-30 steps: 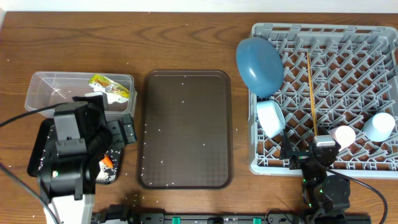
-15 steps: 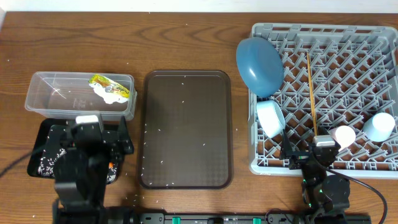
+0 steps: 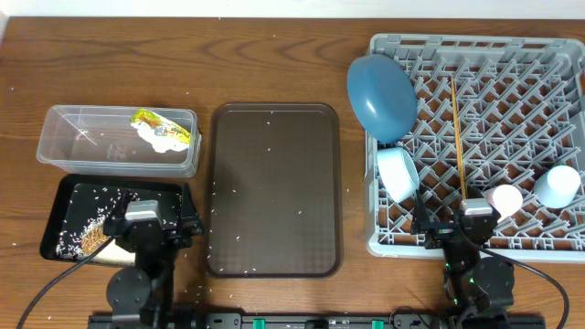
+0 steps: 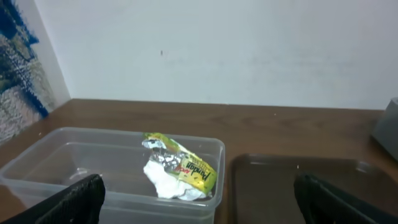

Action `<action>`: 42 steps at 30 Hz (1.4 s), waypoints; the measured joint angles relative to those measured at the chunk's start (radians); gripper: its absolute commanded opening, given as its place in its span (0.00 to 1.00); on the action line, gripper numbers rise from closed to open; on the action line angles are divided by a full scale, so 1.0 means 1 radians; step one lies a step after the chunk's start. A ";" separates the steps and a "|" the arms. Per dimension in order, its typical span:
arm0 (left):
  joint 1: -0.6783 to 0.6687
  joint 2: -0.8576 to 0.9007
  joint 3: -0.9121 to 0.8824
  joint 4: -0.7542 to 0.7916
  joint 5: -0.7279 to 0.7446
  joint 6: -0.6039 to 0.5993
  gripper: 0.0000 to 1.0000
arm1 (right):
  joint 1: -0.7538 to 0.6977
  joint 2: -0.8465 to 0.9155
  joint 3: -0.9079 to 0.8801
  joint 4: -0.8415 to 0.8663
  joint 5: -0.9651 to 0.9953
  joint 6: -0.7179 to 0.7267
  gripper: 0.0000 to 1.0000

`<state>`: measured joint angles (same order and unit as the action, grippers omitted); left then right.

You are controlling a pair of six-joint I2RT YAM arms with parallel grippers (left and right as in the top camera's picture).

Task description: Sort waste into correct bins and load items into the dishwasher rack

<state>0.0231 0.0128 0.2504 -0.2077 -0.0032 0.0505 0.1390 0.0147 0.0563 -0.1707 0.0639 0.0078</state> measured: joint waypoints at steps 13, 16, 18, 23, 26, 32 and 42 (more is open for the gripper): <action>-0.001 -0.002 -0.242 0.229 -0.001 0.002 0.98 | 0.000 0.000 0.000 0.000 0.000 0.000 0.99; -0.002 -0.003 -0.245 0.226 -0.001 0.002 0.98 | 0.000 0.000 0.000 0.000 0.000 0.000 0.99; -0.003 -0.003 -0.245 0.225 -0.001 0.002 0.98 | 0.000 -0.001 0.000 0.000 0.000 0.000 0.99; -0.003 -0.003 -0.244 0.215 0.000 0.002 0.98 | 0.000 -0.001 0.000 0.000 0.000 0.000 0.99; -0.003 -0.003 -0.240 0.196 0.002 0.002 0.98 | 0.000 -0.001 0.000 0.000 0.000 0.000 0.99; -0.005 -0.003 -0.235 0.186 0.004 0.002 0.98 | 0.000 -0.001 0.000 0.000 0.000 0.000 0.99; -0.005 -0.002 -0.235 0.185 0.004 0.002 0.98 | 0.000 -0.001 0.000 0.000 0.000 0.000 0.99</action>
<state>0.0185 0.0105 0.0158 -0.0223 0.0010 0.0528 0.1390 0.0135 0.0559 -0.1707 0.0643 0.0078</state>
